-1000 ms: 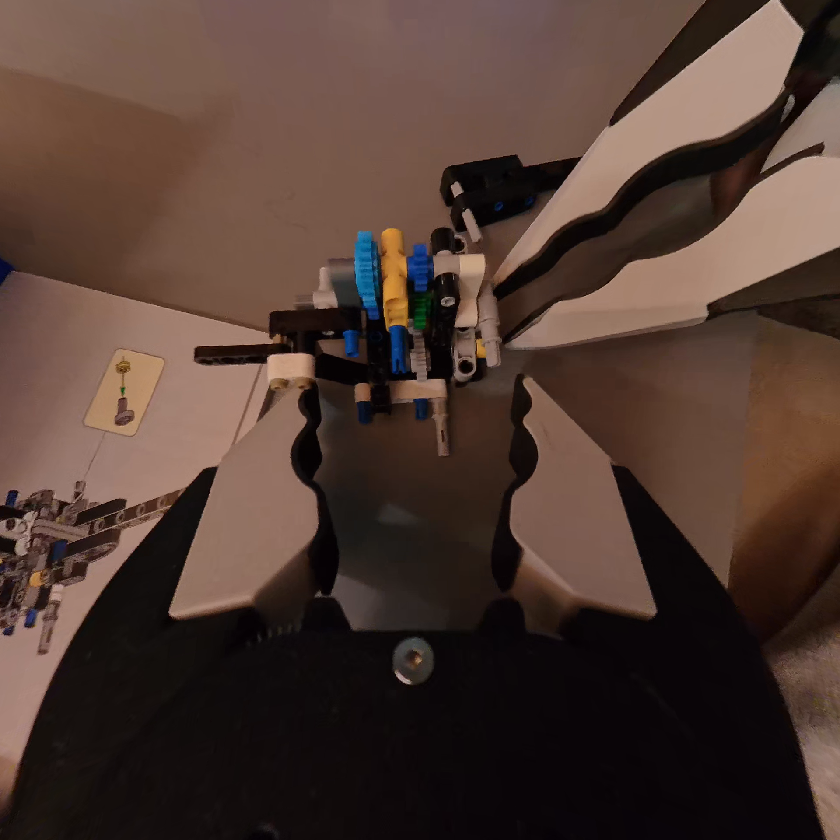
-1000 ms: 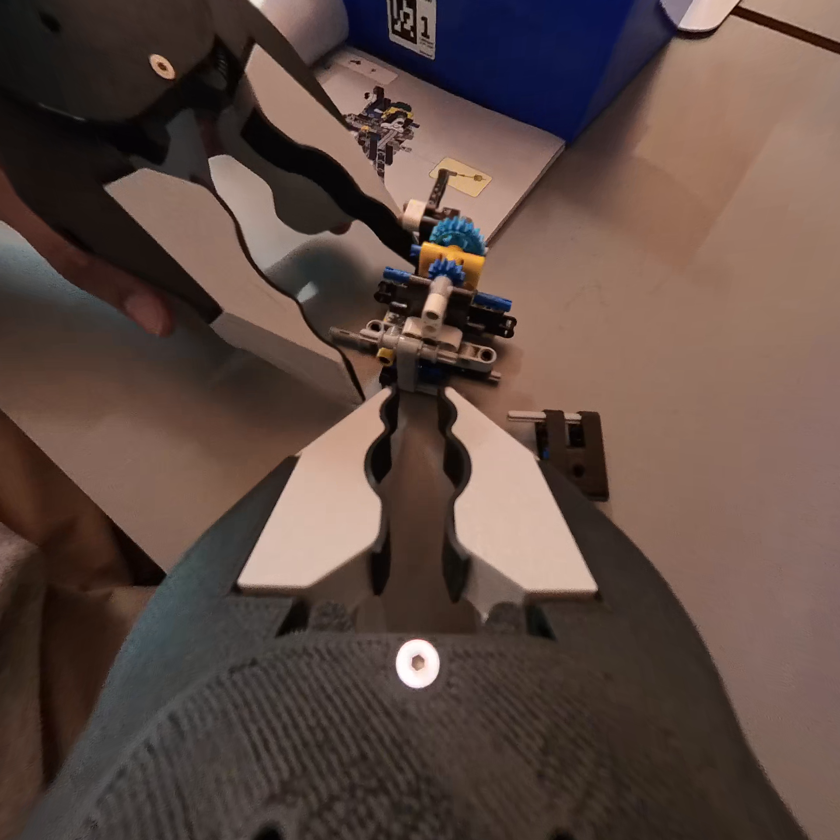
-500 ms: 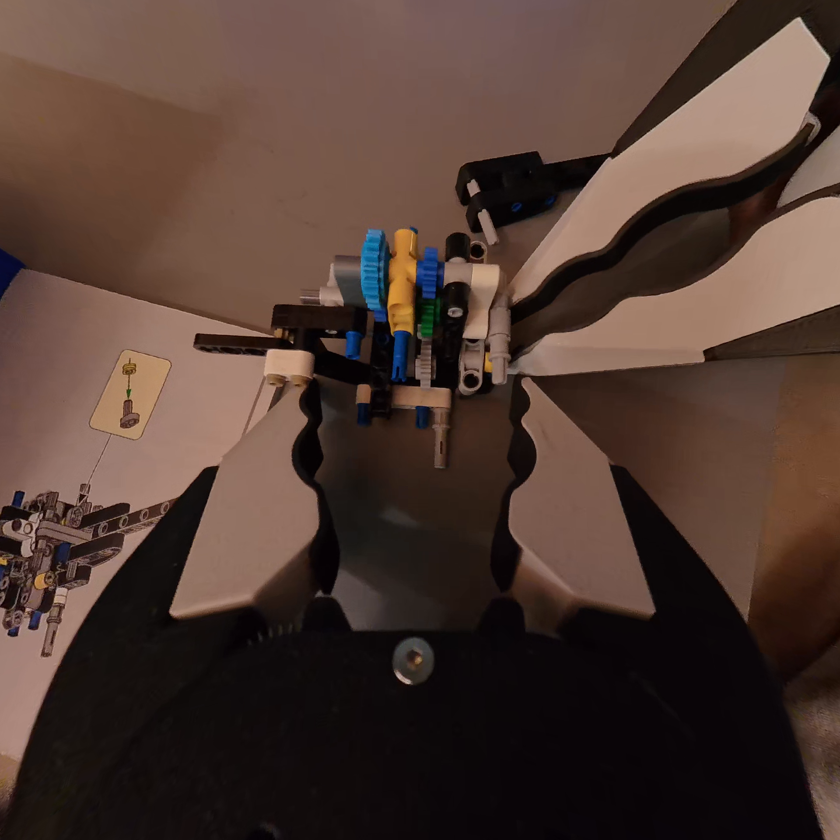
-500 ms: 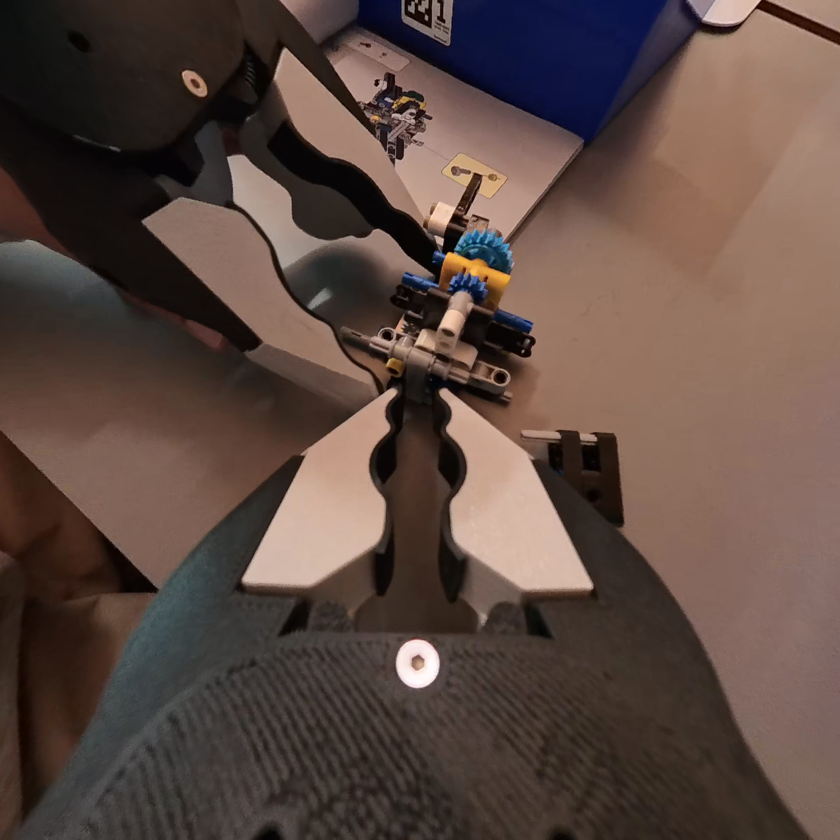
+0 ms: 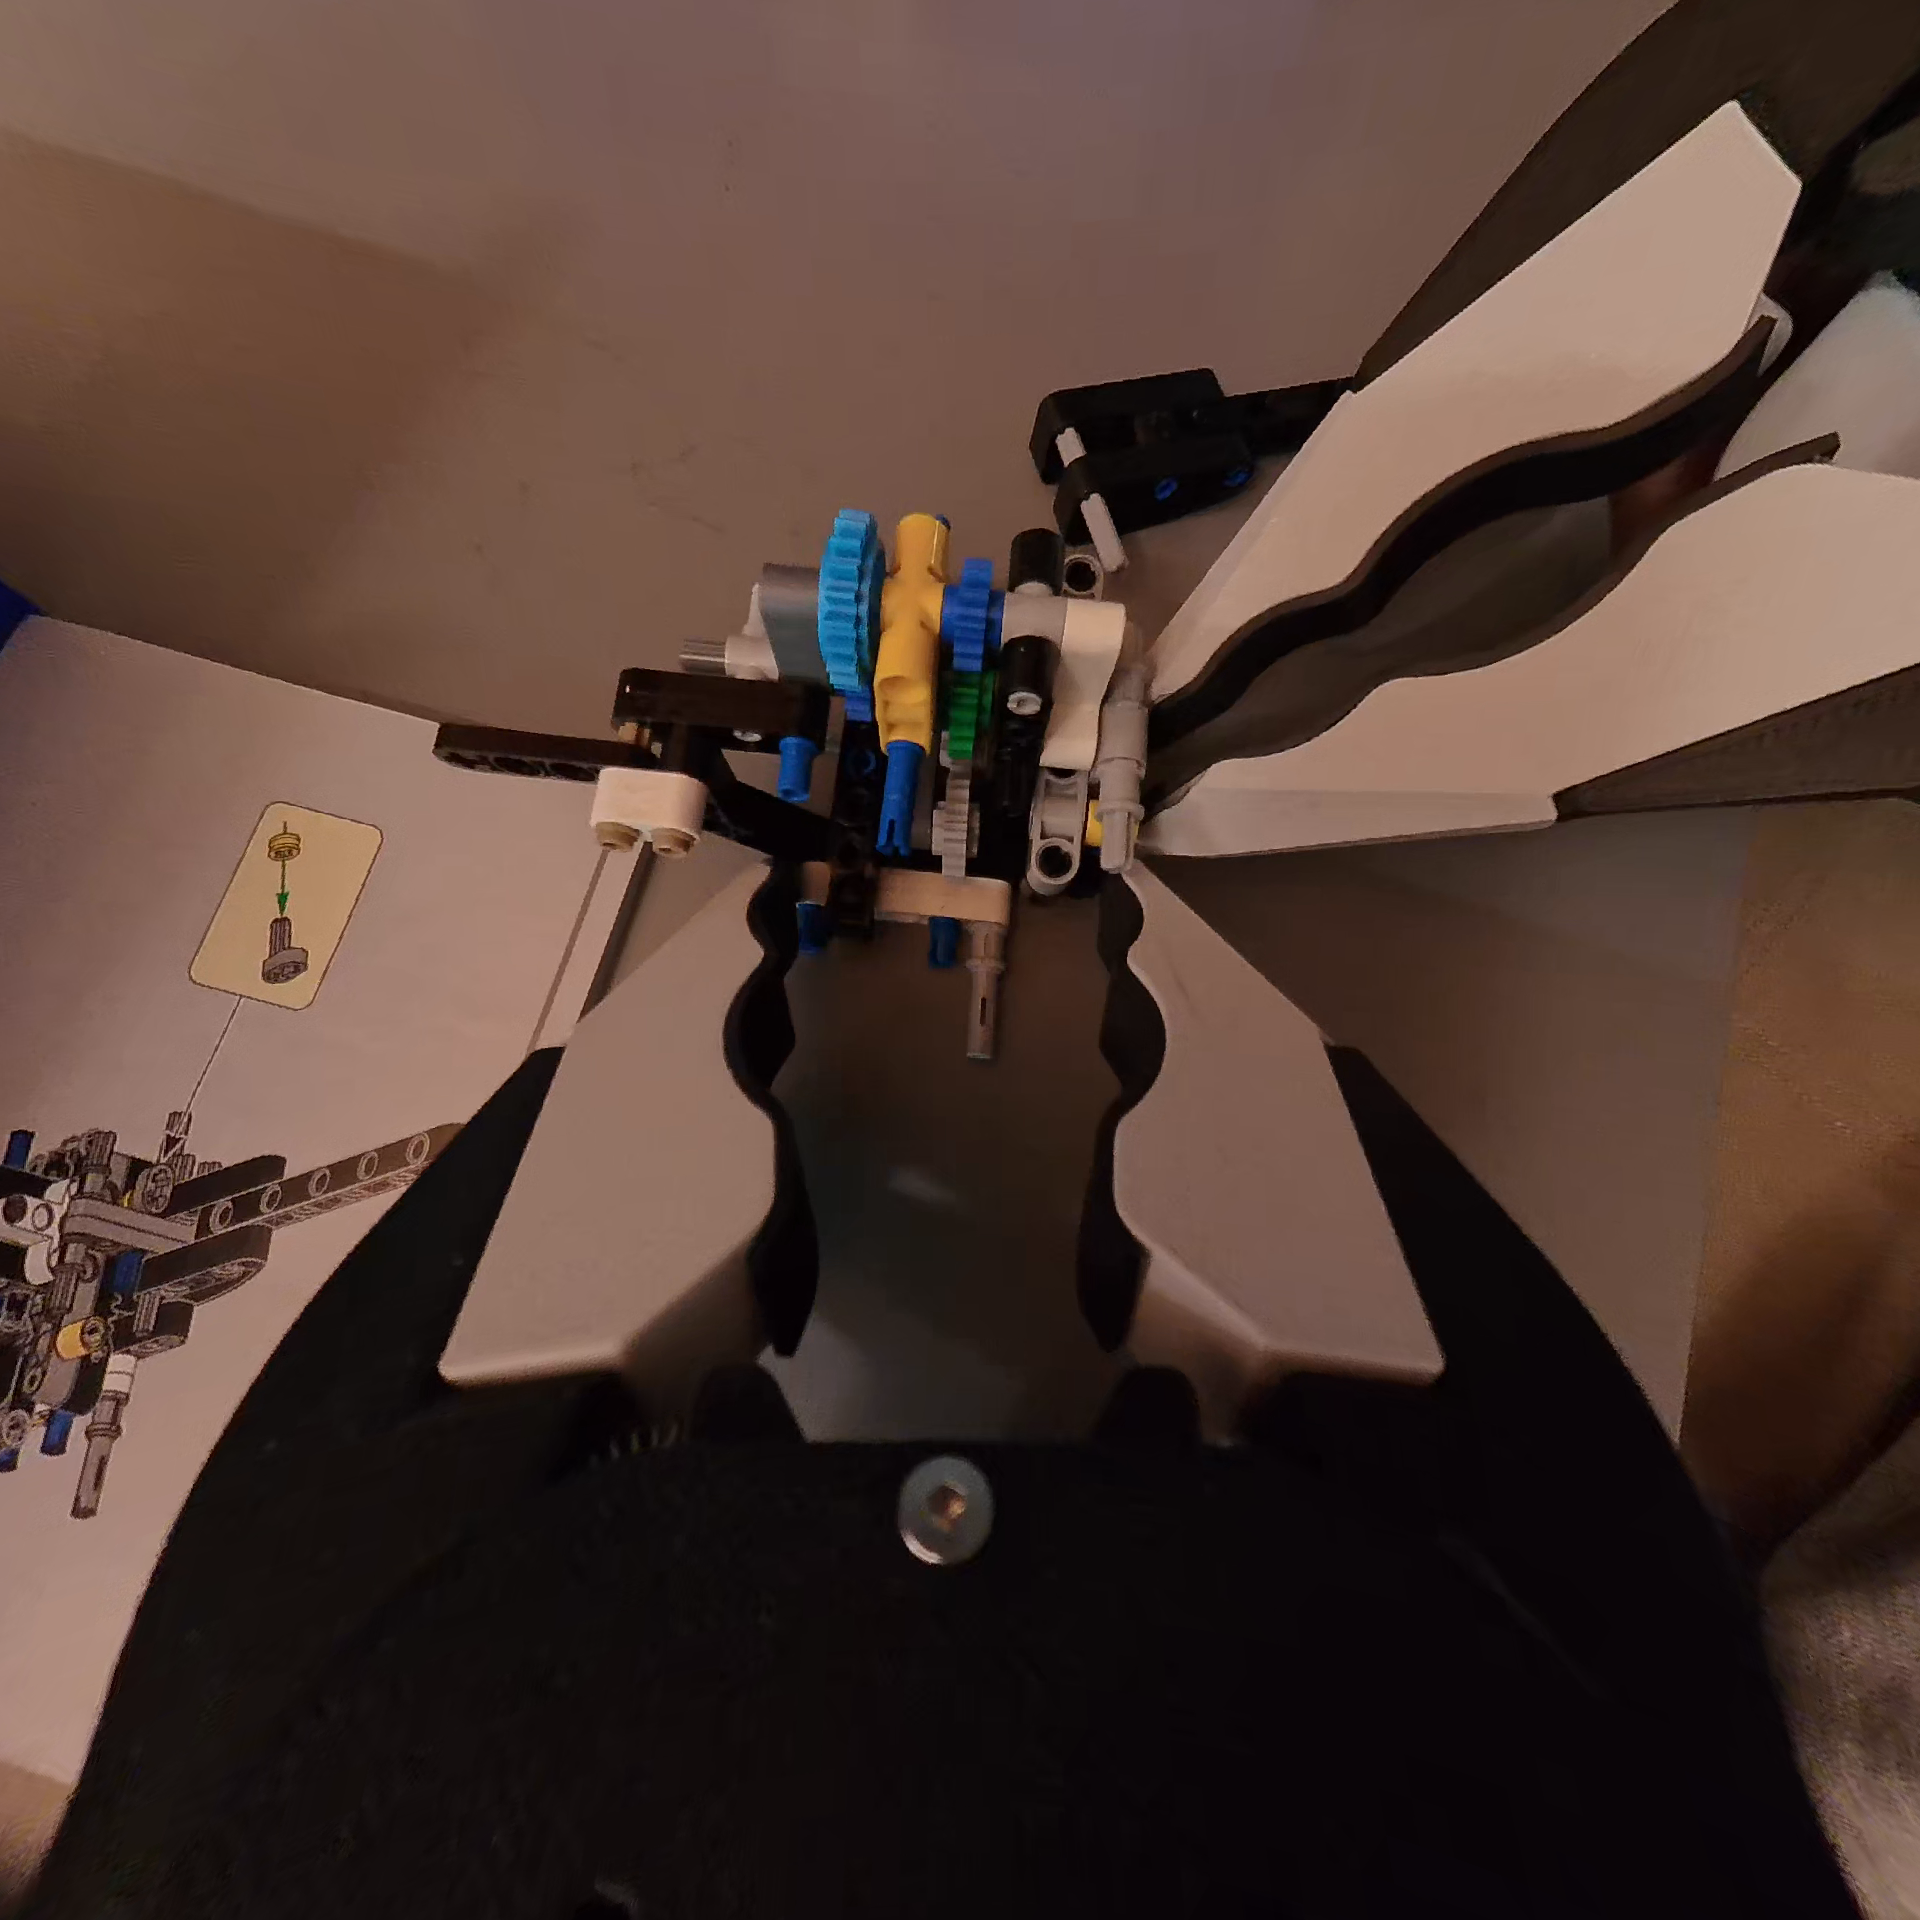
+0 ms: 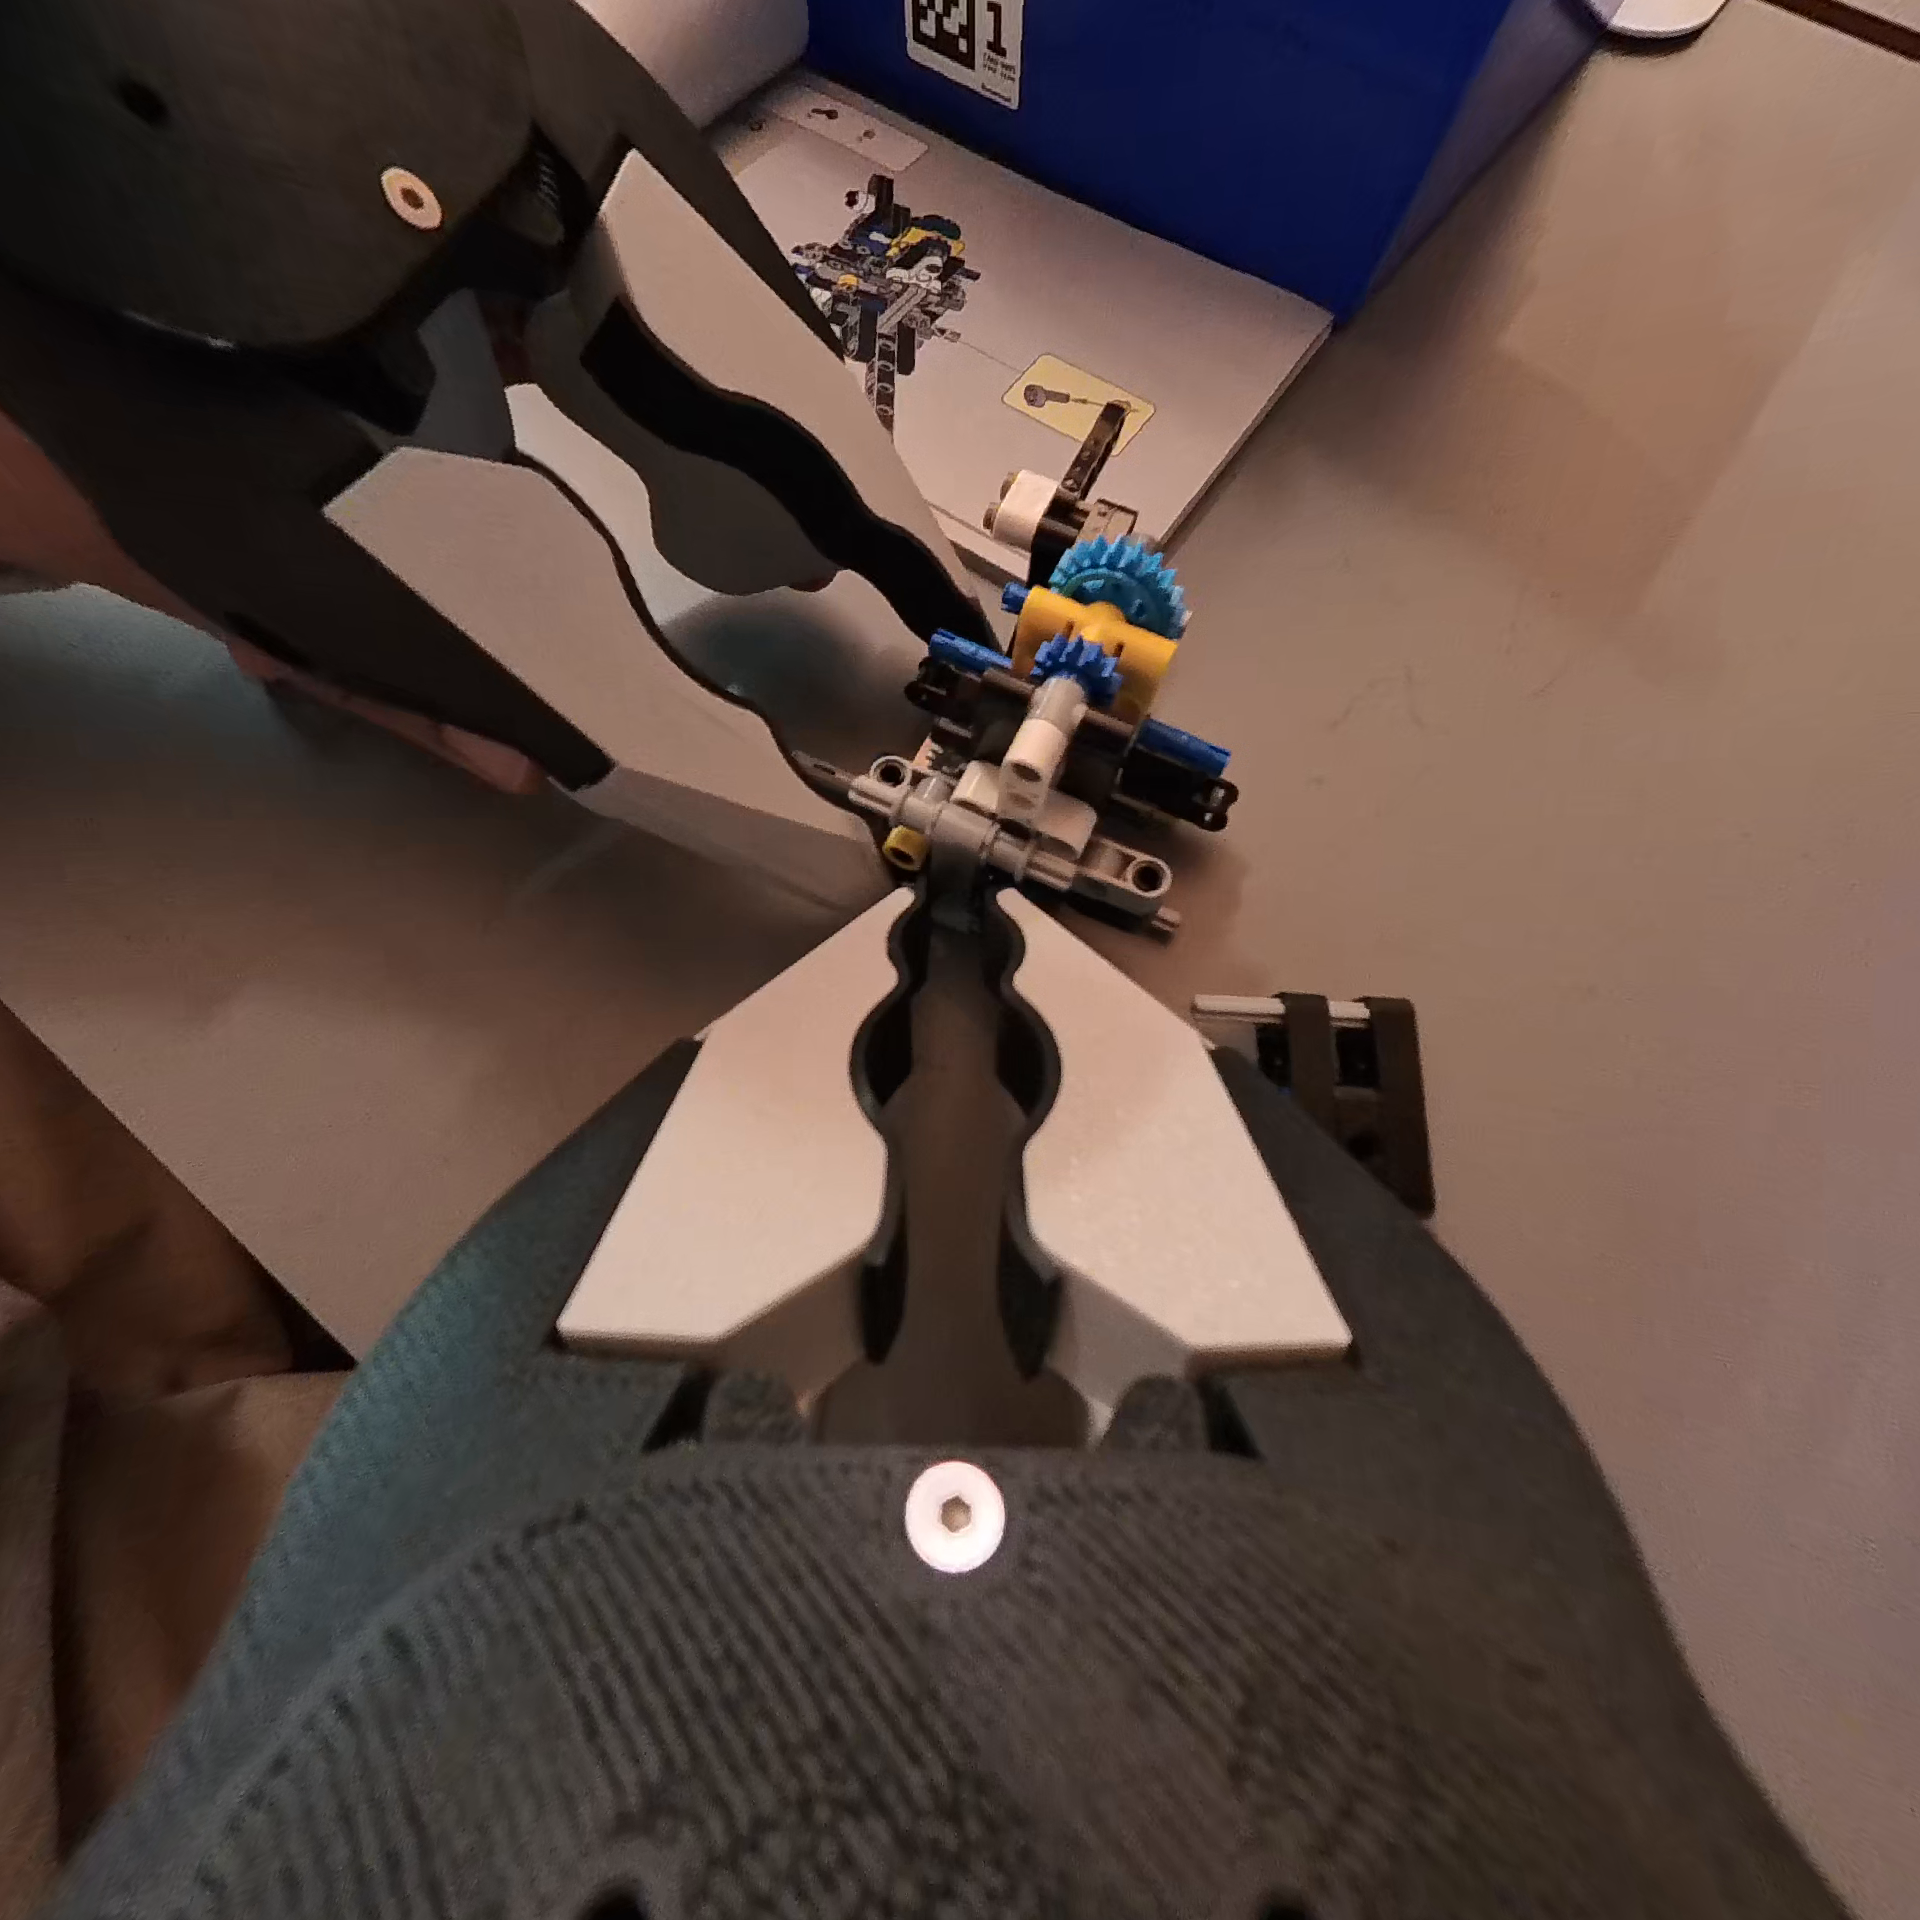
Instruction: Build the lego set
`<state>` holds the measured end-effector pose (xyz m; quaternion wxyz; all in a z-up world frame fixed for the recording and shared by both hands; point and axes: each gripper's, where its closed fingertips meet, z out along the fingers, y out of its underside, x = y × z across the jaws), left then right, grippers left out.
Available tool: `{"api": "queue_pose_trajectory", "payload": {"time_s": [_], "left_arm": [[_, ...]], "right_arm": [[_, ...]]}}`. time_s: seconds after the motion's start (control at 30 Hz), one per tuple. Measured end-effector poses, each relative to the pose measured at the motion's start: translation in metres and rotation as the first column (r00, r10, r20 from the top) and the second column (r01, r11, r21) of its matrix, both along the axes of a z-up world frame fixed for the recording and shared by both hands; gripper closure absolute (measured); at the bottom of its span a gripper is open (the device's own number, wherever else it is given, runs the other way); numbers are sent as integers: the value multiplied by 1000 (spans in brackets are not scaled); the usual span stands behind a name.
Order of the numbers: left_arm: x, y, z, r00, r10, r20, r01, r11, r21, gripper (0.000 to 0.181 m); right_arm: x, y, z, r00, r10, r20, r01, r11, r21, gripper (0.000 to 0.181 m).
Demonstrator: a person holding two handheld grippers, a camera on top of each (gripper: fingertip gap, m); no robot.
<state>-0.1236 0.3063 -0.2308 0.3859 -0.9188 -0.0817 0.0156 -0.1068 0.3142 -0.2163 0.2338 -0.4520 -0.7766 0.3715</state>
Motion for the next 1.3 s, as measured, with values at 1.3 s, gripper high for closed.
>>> {"api": "queue_pose_trajectory", "payload": {"time_s": [1.3], "left_arm": [[0, 0, -1, 998, -4, -70, 2, 1000, -19, 123]], "right_arm": [[0, 17, -4, 989, -148, 23, 149, 989, -16, 149]]}}
